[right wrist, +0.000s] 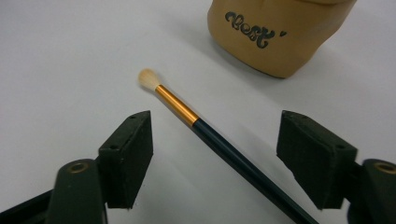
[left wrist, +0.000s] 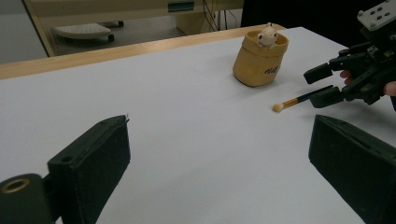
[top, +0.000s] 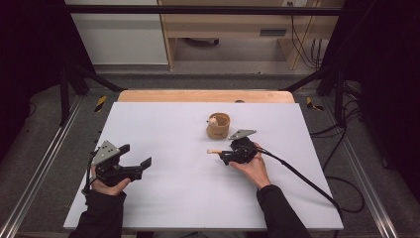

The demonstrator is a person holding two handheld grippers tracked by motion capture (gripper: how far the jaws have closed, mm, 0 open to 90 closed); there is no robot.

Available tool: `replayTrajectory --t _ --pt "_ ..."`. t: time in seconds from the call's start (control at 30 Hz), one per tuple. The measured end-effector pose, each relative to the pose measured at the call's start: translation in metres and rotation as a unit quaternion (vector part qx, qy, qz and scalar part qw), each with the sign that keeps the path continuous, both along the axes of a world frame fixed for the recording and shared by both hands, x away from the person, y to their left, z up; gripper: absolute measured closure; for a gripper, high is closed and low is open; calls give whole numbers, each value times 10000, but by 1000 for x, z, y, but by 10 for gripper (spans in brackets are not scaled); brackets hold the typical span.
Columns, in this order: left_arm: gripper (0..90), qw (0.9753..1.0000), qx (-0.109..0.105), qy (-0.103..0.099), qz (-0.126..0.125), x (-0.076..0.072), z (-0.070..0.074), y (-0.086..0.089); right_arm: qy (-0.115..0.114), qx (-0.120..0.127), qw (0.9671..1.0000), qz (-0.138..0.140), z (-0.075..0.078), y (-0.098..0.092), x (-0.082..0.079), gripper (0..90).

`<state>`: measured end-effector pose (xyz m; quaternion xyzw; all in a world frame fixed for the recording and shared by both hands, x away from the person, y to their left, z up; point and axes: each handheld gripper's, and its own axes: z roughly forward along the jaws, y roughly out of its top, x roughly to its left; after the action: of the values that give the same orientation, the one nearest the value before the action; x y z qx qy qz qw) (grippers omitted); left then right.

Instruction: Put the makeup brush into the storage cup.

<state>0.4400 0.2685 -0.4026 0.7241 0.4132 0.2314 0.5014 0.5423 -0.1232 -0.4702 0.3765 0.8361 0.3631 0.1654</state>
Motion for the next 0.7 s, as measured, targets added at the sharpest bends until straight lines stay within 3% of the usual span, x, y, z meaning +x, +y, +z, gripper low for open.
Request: replayTrajectory --t 0.57,0.7 --pt "53 10000 26 20 -13 0 -1 -1 52 -102 9998 137 -10 3 2 488" --pt "54 10000 38 24 -17 0 -1 -1 106 -142 9998 103 -8 3 0 595"
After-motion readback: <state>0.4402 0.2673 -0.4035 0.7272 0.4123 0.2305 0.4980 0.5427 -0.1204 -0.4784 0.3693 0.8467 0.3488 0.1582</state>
